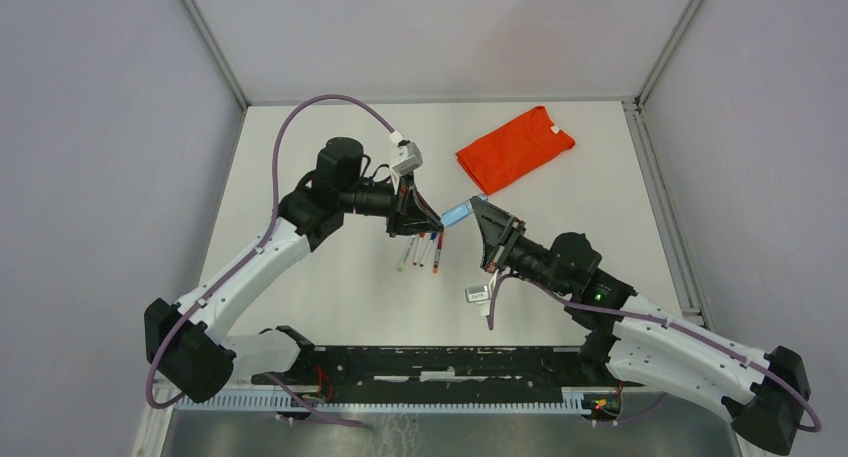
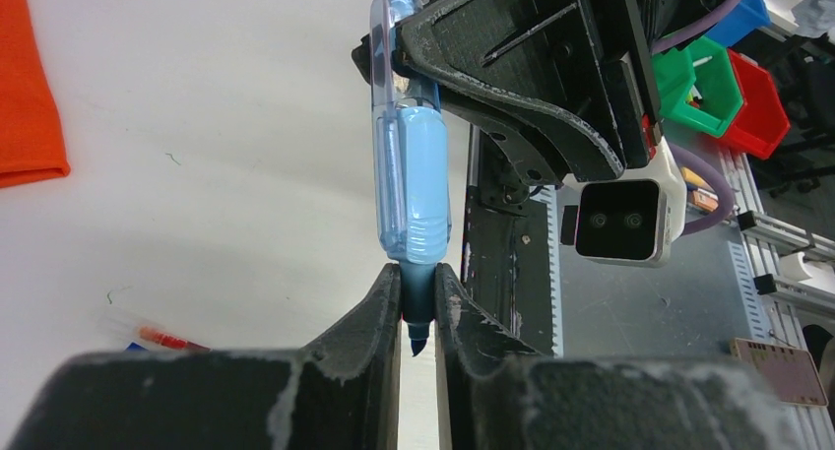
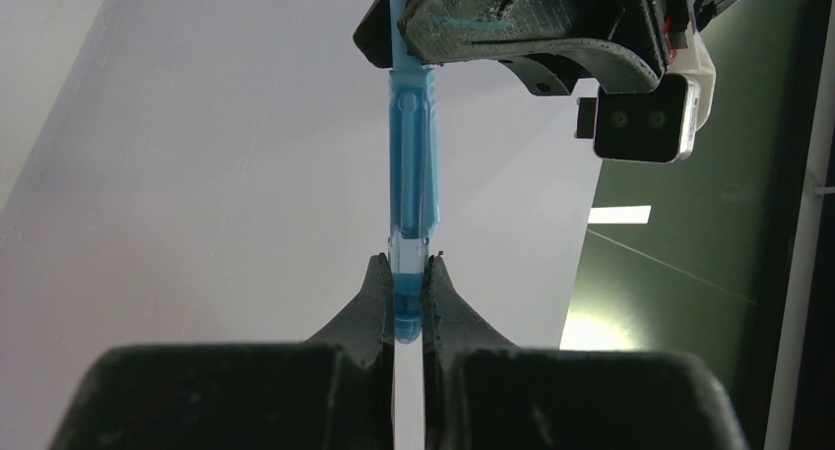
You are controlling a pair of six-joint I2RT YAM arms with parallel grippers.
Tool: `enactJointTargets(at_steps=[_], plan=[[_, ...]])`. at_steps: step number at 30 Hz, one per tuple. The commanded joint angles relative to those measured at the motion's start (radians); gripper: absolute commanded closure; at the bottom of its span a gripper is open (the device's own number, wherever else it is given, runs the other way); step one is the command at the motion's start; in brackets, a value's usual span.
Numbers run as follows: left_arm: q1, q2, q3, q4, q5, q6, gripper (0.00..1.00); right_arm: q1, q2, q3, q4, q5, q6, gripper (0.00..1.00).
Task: Insert the pens into the pen caps
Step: Adjust the pen.
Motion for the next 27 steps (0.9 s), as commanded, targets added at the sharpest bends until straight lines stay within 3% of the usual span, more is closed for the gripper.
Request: enactJointTargets(at_steps=[1,4,10,13,27], plan=[[-0.006,-0.013,0.037,-0.034,0.038,0.063,0.98,0.0,-0.023,0.054,-0.027,0.037,-0.04,1.0],[-0.006,-0.012,0.037,-0.035,0.038,0.063,0.97,0.0,-0.025,0.055,-0.007,0.022,0.006,1.0],[-0.006,-0.012,0.039,-0.026,0.034,0.054,0.76,0.0,-0.029,0.041,0.02,-0.025,0.096,1.0],[-0.006,-0.012,0.039,-0.024,0.022,0.052,0.7,0.0,-0.028,0.033,0.03,-0.04,0.116,1.0],[-0.006,-0.018,0.04,-0.019,-0.019,0.052,0.66,0.0,-0.043,0.026,-0.001,-0.046,0.173,1.0]])
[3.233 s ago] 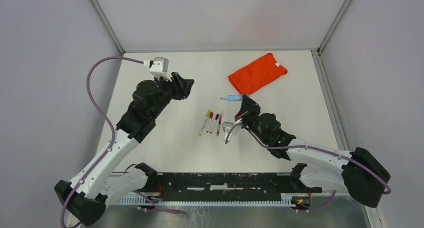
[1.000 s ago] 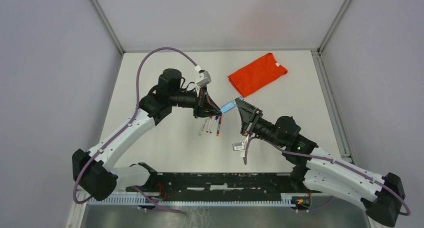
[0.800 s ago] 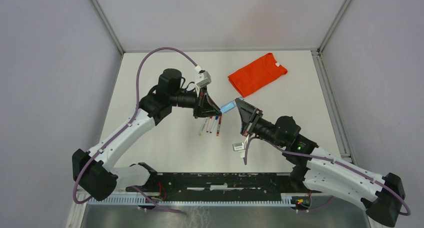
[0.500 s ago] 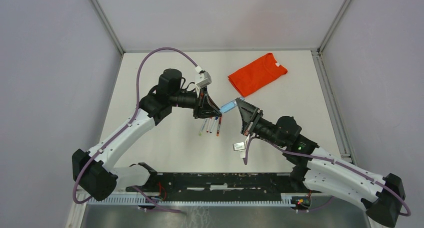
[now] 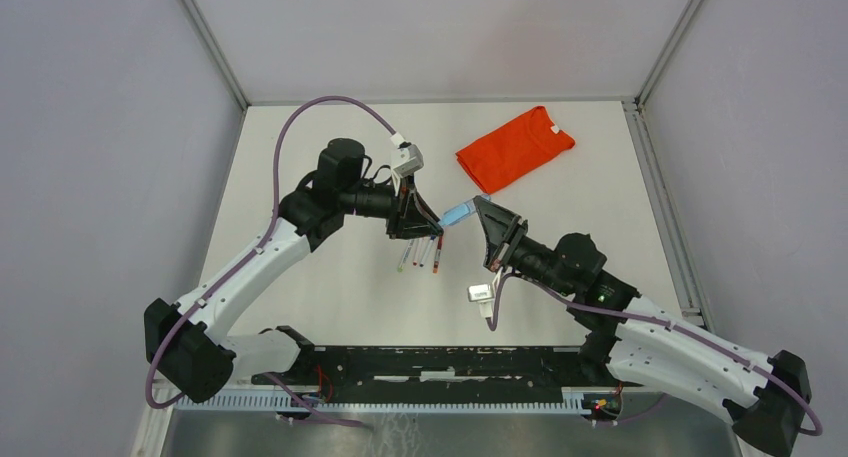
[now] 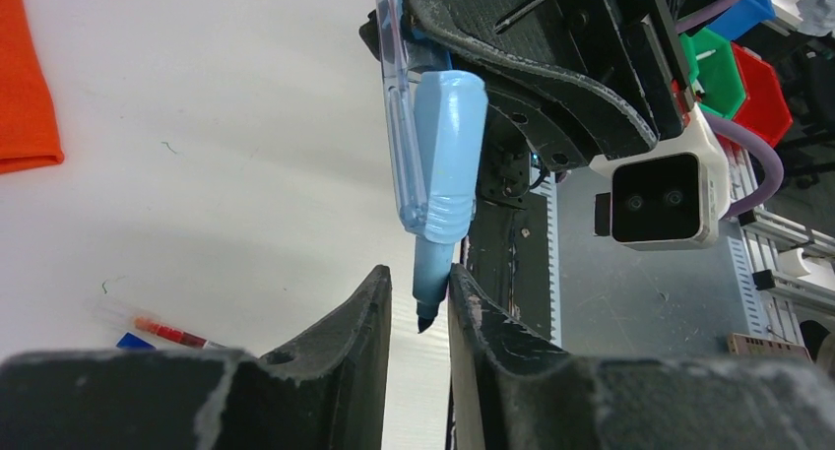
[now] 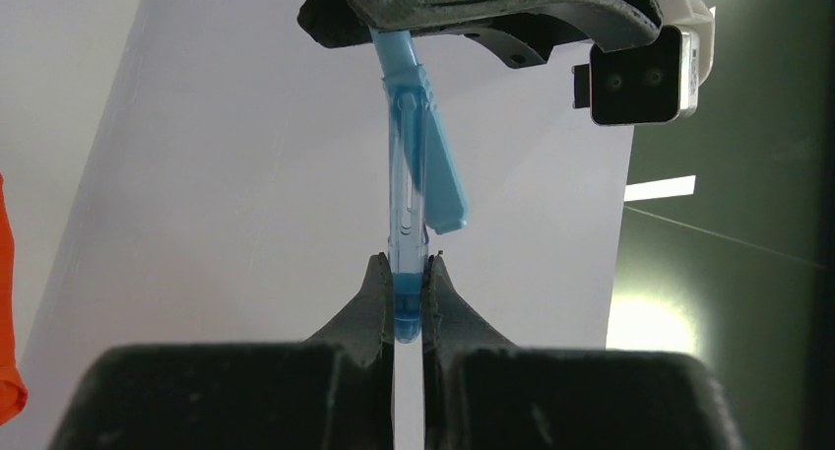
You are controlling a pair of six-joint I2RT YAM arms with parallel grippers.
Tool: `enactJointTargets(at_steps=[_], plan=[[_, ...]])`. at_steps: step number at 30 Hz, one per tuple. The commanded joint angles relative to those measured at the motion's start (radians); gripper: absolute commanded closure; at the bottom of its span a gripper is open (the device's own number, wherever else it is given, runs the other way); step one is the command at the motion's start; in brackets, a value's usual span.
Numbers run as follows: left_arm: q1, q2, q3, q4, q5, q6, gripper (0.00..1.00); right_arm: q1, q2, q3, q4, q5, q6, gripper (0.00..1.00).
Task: Insert the pens into the pen caps
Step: Adjust the pen.
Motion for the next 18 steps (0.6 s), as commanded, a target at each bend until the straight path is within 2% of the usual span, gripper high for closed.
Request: enactJointTargets(at_steps=[1,7,18], plan=[[-0.004,-0.016,0.037,0.016,-0.012,0.033,0.67,0.001,-0.025,0.022,0.005,-0.027,0.045,1.0],[-0.003,-0.001,0.036,0.048,0.013,0.023,0.81,0.001,-0.028,0.014,0.043,-0.053,0.099,1.0],[-0.003,0.005,0.037,0.091,-0.007,-0.027,0.78,0.0,-0.003,0.011,0.062,-0.095,0.144,1.0]])
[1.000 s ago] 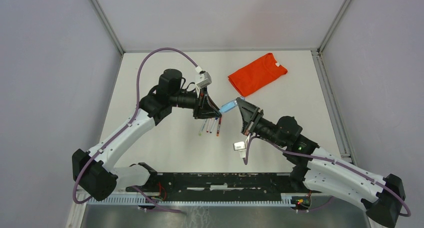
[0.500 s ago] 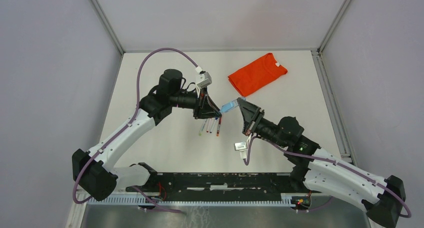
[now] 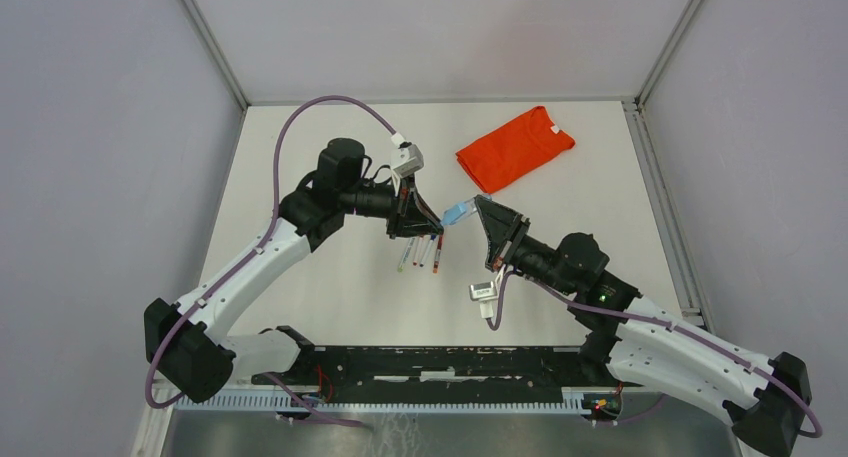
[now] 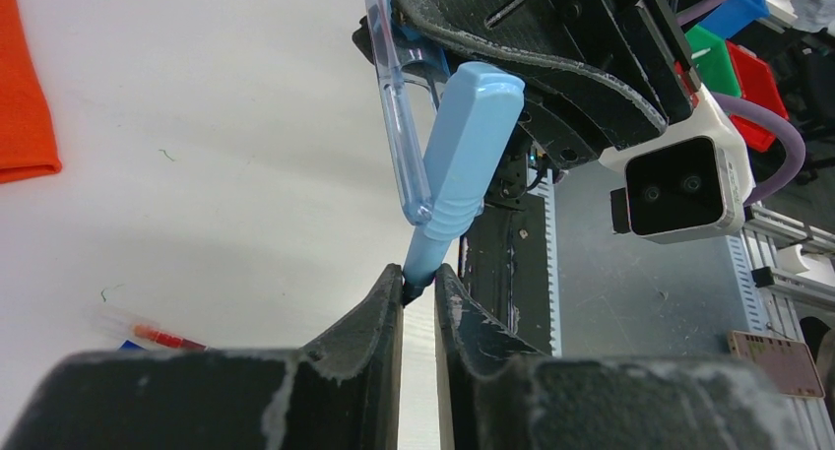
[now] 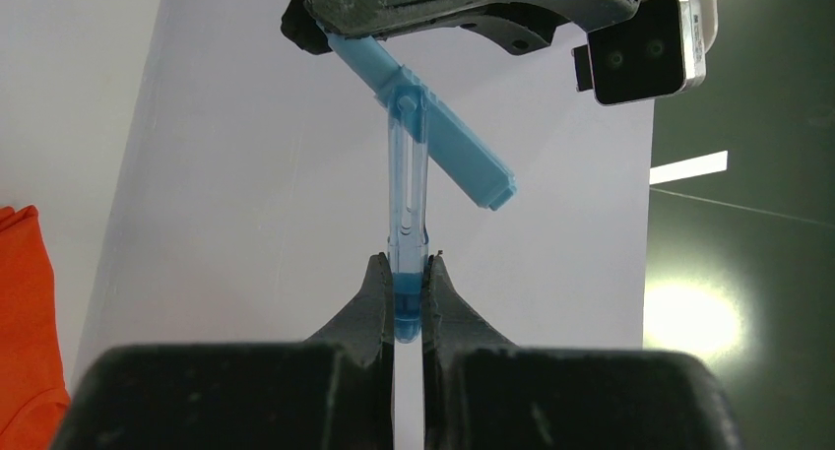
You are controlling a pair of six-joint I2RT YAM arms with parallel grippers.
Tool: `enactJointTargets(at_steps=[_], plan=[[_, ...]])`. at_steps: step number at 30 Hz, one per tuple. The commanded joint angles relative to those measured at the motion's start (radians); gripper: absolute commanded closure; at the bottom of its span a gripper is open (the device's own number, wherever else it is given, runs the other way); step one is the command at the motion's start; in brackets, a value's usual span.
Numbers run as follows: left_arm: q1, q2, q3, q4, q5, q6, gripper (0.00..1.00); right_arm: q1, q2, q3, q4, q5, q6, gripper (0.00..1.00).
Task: Insert the pens into the pen caps
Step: Adjust the pen.
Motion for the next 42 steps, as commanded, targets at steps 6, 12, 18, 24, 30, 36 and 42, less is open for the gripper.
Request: enactJointTargets(at_steps=[6,12,18,24,30,36,42], plan=[[-0.001,0.012,0.039,0.1,-0.023,-0.043,0.75,0.006,0.016,0.01,0.067,-0.091,0.08,1.0],[-0.001,-0.006,0.045,0.078,-0.067,-0.03,0.65,0.006,0.01,0.002,0.042,-0.054,0.089,1.0],[-0.001,-0.059,0.058,0.047,-0.109,-0.01,0.6,0.005,0.0,0.009,-0.021,-0.021,0.068,1.0],[-0.001,-0.089,0.047,0.021,-0.152,-0.009,0.59,0.005,-0.011,0.003,-0.026,-0.001,0.074,1.0],[-0.001,-0.117,0.018,0.033,-0.176,-0.019,0.59,0.004,-0.021,0.002,-0.036,0.014,0.086,1.0],[-0.001,-0.111,0.015,0.052,-0.18,-0.026,0.59,0.005,-0.021,0.003,-0.036,-0.002,0.105,1.0],[-0.001,-0.12,0.017,0.074,-0.23,-0.031,0.59,0.005,-0.012,0.014,-0.071,0.003,0.119,1.0]])
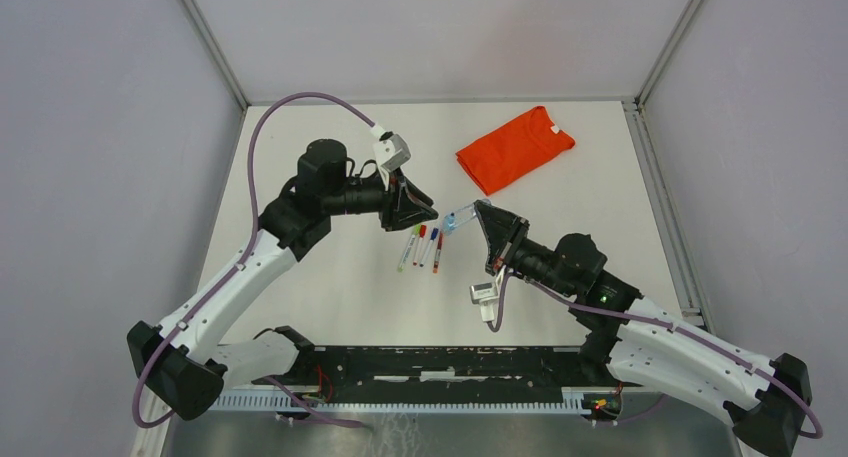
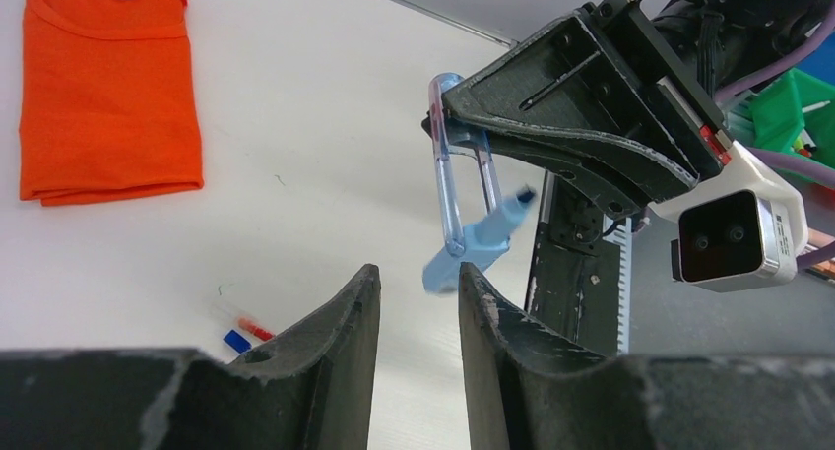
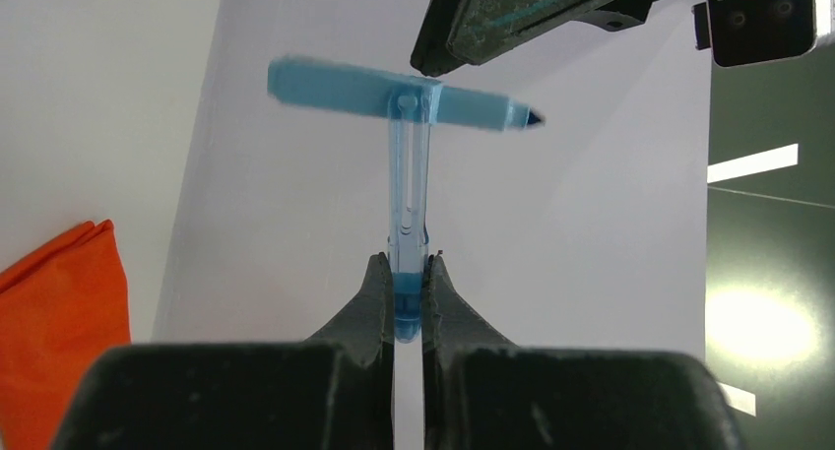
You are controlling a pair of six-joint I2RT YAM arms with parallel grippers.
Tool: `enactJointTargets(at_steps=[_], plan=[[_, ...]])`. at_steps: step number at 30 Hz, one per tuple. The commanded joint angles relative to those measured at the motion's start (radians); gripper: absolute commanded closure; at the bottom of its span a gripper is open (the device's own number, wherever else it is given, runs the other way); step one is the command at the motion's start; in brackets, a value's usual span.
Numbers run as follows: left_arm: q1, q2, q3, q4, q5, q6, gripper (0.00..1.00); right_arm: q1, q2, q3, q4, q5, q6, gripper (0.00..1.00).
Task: Insert the pens into the pen caps
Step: Adjust the pen.
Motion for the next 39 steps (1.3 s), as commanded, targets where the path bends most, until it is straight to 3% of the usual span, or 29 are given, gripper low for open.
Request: enactJointTargets(at_steps=[1,14,29,33,39], plan=[[-0.003,-0.031,0.006,0.054,-0.057,-0.033,0.59,0.004,-0.001,0.014,-0.022,0.002,0.037,1.0],[0.0,-0.067,-0.026,0.119,-0.006,-0.064,0.59,0.005,-0.016,0.03,-0.025,0.031,0.039,1.0],[0.0,-0.105,-0.023,0.214,0.203,-0.129,0.53,-0.003,-0.029,0.086,0.099,-0.148,0.214,1.0],[0.0,-0.149,-0.032,0.213,0.109,-0.121,0.53,-0.006,-0.016,0.102,0.149,-0.12,0.326,1.0],[0.0,-0.264,-0.08,0.287,-0.233,-0.136,0.52,-0.006,0.011,0.147,0.137,-0.019,0.512,1.0]])
